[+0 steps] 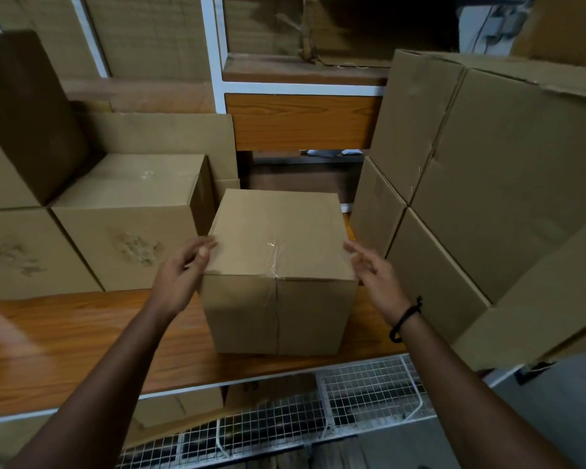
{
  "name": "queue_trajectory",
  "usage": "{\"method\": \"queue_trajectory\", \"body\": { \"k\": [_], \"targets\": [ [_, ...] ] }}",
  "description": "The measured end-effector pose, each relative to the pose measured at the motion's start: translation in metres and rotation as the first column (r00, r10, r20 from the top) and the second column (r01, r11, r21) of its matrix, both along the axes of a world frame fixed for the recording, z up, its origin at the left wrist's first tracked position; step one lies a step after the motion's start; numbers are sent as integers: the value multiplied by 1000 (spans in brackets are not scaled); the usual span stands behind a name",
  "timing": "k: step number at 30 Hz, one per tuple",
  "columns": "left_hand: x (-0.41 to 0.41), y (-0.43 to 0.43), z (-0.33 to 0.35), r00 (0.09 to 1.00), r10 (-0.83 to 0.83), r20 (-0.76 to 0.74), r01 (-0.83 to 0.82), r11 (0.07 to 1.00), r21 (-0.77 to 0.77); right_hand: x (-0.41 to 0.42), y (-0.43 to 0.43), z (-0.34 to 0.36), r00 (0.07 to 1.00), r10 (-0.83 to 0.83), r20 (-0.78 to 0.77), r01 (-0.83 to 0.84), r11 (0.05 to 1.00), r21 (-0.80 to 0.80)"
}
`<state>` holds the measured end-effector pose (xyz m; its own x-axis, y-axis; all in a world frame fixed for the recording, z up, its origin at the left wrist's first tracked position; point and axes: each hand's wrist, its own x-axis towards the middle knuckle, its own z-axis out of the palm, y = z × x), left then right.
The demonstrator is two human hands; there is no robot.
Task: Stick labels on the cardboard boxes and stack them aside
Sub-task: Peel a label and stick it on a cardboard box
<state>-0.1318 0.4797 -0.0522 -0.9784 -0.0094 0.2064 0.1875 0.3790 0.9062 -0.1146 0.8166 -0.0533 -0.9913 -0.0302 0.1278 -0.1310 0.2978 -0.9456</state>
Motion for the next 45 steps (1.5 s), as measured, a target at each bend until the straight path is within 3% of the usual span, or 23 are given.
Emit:
{"method": "queue_trajectory", "body": {
  "k": [2,4,7,10,17,23,30,34,37,41,45],
  "targets": [
    [-16,3,14,993,-41,112,34,997,67,-9,-1,9,998,-1,64,3,1000,-21],
    [-32,7,24,970,-114,216,84,986,141,-20,-3,14,989,26,143,-34,998,54],
    [-45,12,29,947,-161,277,151,987,56,-28,-8,19,979,75,192,-103,985,138],
    [-43,9,25,969,-112,219,123,992,-36,-23,-7,18,990,47,131,-70,981,178],
    [-13,4,-15,989,-100,-107,101,995,3,6,-8,3,991,40,-127,-6,966,260],
    [7,2,-44,986,-65,-155,55,996,-65,18,-16,-23,990,-11,-143,71,904,422],
    [28,-5,-76,959,-24,-282,-48,968,-246,47,-25,-56,982,-104,-159,152,933,327],
    [23,-4,-56,954,186,-236,-219,968,-122,48,-27,-58,976,-200,-89,208,973,98],
    [7,2,-21,969,130,-210,-130,991,13,34,-31,-36,975,-215,-51,218,974,57],
    [-2,8,7,980,-7,-198,-4,998,-59,24,-25,-16,973,-213,-88,220,972,86],
    [1,5,6,980,-48,-195,42,999,-34,27,-22,-15,974,-213,-71,218,974,63]
  ]
}}
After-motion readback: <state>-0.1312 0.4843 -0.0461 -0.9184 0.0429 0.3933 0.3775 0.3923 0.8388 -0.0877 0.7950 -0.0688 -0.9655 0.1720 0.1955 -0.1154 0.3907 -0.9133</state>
